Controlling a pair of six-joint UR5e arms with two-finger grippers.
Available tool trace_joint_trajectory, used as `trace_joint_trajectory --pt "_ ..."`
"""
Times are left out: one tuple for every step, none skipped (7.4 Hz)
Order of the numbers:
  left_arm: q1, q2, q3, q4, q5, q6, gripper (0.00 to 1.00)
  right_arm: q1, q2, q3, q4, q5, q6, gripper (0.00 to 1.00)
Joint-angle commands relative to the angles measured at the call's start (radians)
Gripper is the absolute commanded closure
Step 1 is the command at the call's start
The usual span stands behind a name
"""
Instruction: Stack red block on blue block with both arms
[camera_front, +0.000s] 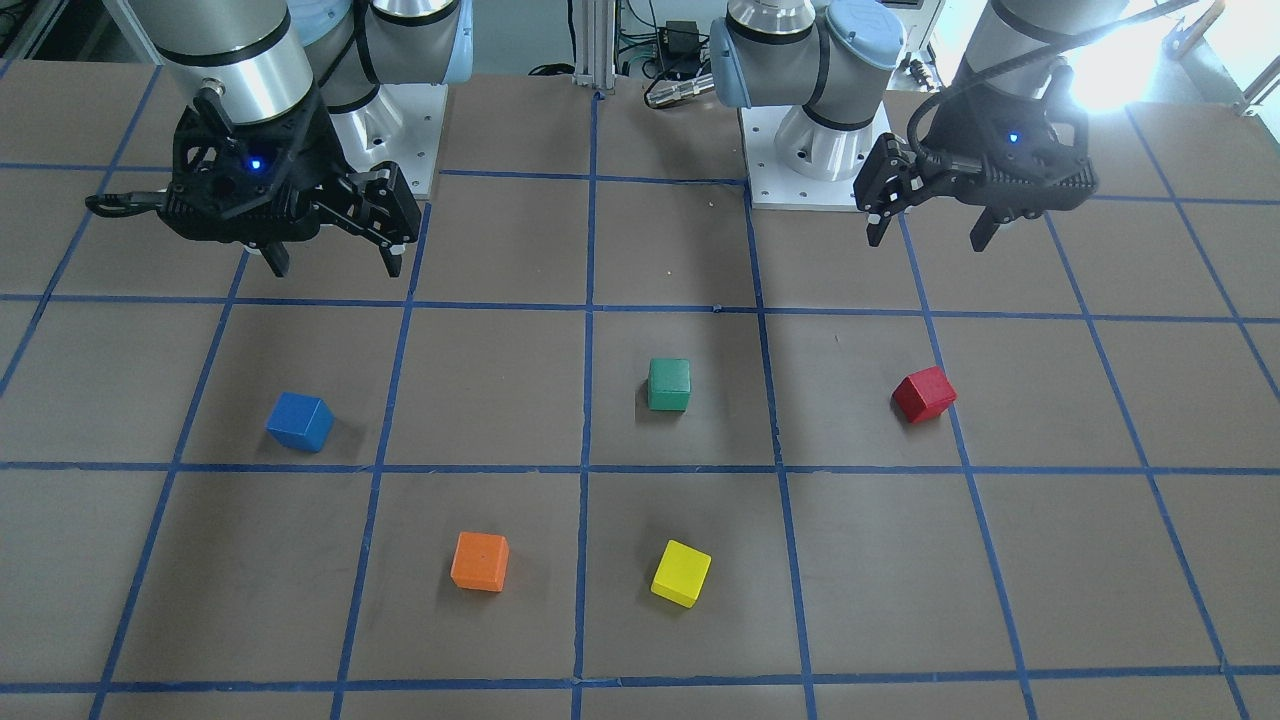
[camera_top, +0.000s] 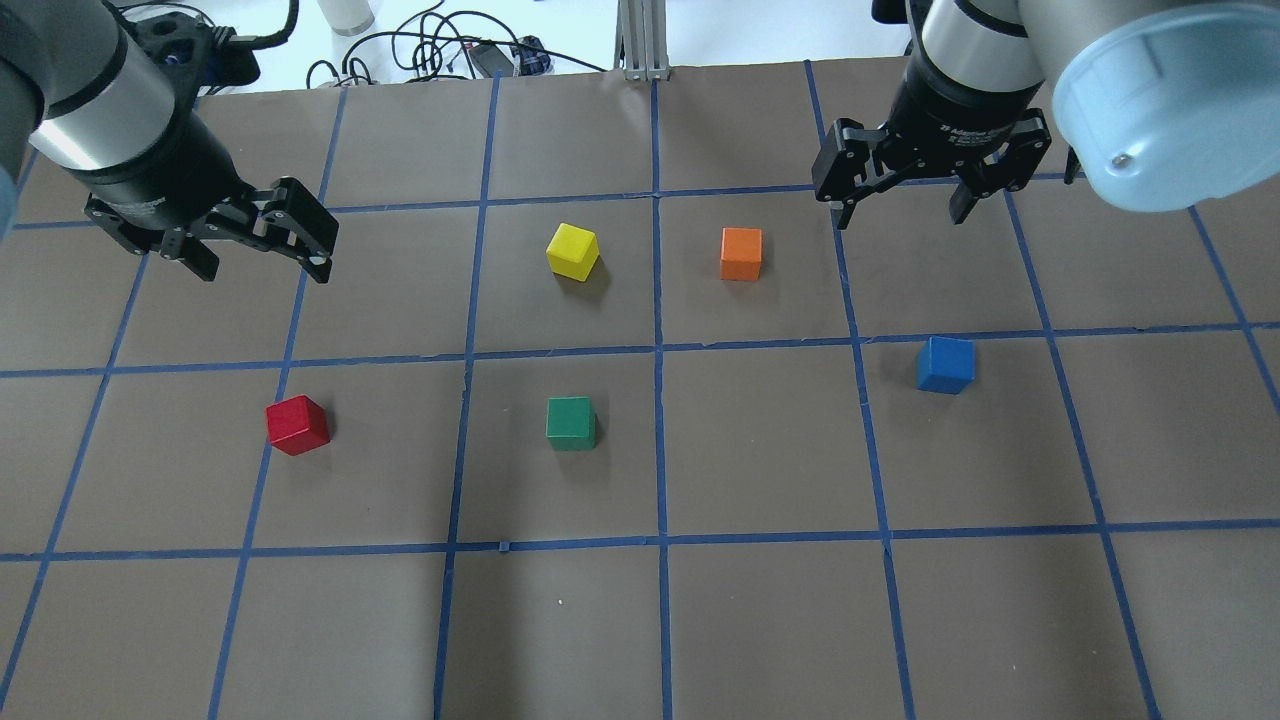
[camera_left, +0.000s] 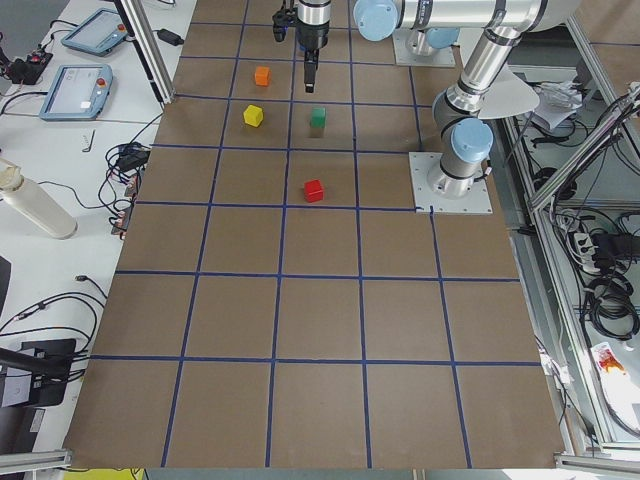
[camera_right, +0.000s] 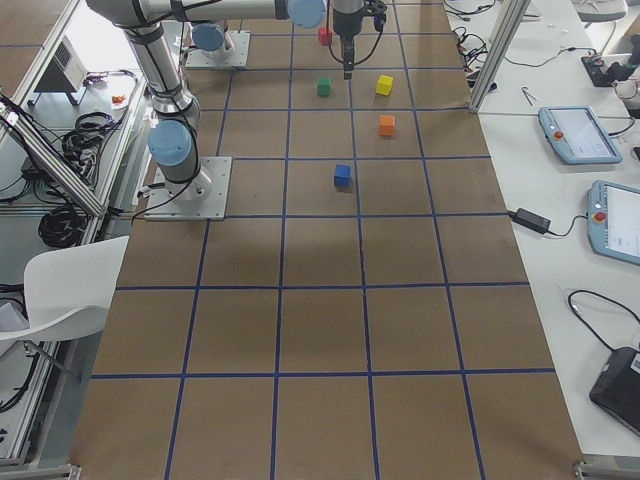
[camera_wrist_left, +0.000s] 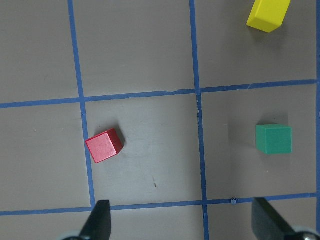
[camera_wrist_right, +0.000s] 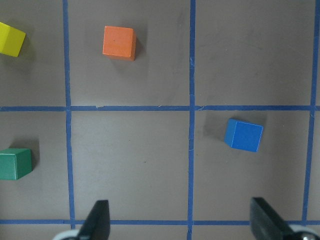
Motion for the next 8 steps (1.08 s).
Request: trace_joint_trajectory --pt "0.0 -0.001 -0.004 0.001 -0.001 -0.004 0.0 0.002 0.002 -0.001 -0.002 0.0 0.0 0.0" --pt "0.0 0.001 -0.003 0.001 0.002 -0.002 0.0 -0.001 0.005 -0.005 -0.003 -0.002 -0.006 0.0" --pt "0.0 0.002 0.008 0.0 0.0 0.002 0.0 -0.007 0.023 -0.024 -0.008 0.021 -0.002 0.0" --pt "-0.002 -0.019 0.016 0.003 -0.003 -0.002 0.0 0.001 0.075 -0.077 0.021 0.012 0.003 0.0" --pt "0.0 -0.039 0.037 0.015 -0.021 0.001 0.0 0.002 0.086 -0.109 0.053 -0.002 0.003 0.0" --pt "-0.009 -0.071 0.071 0.013 -0.05 -0.001 0.0 0.001 0.082 -0.105 0.057 -0.005 0.001 0.0" --pt "-0.022 -0.102 0.098 0.013 -0.052 -0.002 0.0 0.001 0.08 -0.104 0.057 -0.005 0.003 0.0" --pt "-0.052 -0.122 0.102 0.016 -0.049 -0.017 0.0 0.001 0.079 -0.104 0.058 -0.005 0.003 0.0"
